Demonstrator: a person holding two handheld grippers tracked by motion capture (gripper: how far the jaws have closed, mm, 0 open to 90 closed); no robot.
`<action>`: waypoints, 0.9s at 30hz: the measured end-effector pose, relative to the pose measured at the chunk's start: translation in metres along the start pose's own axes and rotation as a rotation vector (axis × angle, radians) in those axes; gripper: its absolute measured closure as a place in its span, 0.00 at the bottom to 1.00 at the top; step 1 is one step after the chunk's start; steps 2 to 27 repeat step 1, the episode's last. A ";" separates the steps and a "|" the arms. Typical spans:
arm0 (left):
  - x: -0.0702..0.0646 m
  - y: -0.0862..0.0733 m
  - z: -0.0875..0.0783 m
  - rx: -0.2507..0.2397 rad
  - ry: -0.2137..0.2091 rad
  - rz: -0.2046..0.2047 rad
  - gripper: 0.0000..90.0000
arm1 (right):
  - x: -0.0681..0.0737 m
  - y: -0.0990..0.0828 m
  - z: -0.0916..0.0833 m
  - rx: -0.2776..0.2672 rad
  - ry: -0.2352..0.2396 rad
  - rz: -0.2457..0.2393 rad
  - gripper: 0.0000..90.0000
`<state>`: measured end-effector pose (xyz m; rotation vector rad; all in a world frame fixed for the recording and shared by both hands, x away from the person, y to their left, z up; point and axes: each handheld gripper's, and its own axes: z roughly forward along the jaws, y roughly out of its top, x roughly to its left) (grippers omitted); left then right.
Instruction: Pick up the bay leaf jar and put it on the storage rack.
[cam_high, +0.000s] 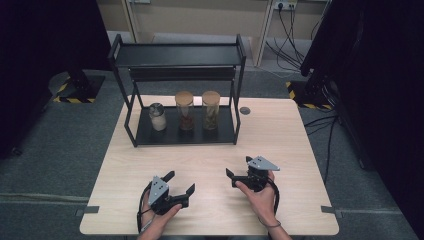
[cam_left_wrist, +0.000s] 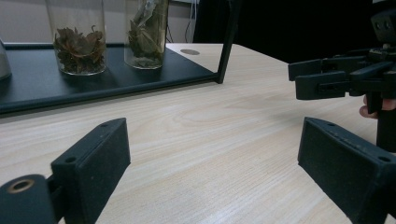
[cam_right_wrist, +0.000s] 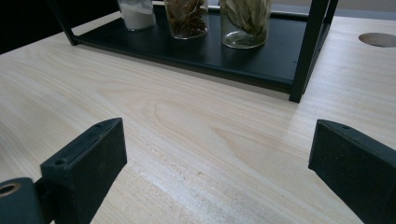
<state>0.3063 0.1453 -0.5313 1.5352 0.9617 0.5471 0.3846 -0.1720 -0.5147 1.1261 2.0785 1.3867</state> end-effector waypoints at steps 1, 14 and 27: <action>0.001 0.000 0.000 0.000 -0.002 -0.006 0.09 | 0.000 0.000 0.000 0.002 0.001 -0.001 0.04; 0.001 0.000 0.000 0.000 -0.002 -0.006 0.09 | 0.000 0.000 0.000 0.002 0.001 -0.001 0.04; 0.001 0.000 0.000 0.000 -0.002 -0.006 0.09 | 0.000 0.000 0.000 0.002 0.001 -0.001 0.04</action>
